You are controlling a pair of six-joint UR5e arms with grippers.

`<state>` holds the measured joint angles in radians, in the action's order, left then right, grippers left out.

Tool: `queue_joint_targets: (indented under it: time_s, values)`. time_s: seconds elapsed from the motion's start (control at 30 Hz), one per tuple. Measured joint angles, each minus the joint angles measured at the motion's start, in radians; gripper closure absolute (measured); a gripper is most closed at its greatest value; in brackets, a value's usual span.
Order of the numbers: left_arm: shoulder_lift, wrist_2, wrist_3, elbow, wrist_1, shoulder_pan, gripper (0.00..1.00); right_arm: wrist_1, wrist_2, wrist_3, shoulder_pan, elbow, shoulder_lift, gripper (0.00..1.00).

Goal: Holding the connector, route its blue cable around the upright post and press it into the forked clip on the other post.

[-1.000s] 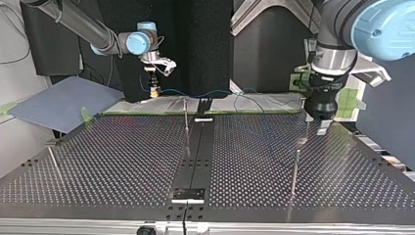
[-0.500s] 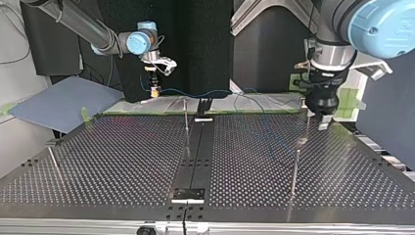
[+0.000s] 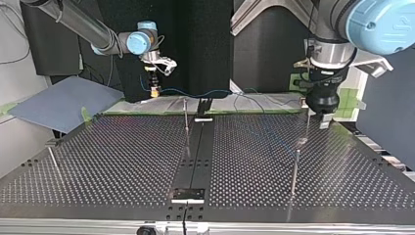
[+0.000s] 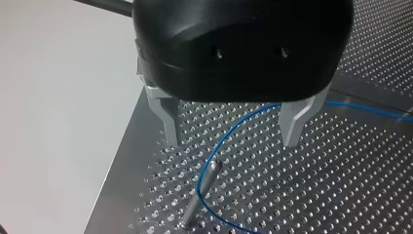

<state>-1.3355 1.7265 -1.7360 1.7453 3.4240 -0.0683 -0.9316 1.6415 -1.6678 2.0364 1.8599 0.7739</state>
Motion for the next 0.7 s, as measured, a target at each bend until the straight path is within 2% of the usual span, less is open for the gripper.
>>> queue_joint_targets:
  time_s: [0.5,0.7]
  values:
    - [0.004,0.001,-0.018,0.000,-0.002,-0.019,0.01,0.003,-0.001,-0.002,0.000,0.000,0.000,1.00]
    - [0.006,0.007,0.009,0.000,-0.031,-0.026,0.01,0.003,-0.006,-0.003,0.000,0.000,0.000,1.00]
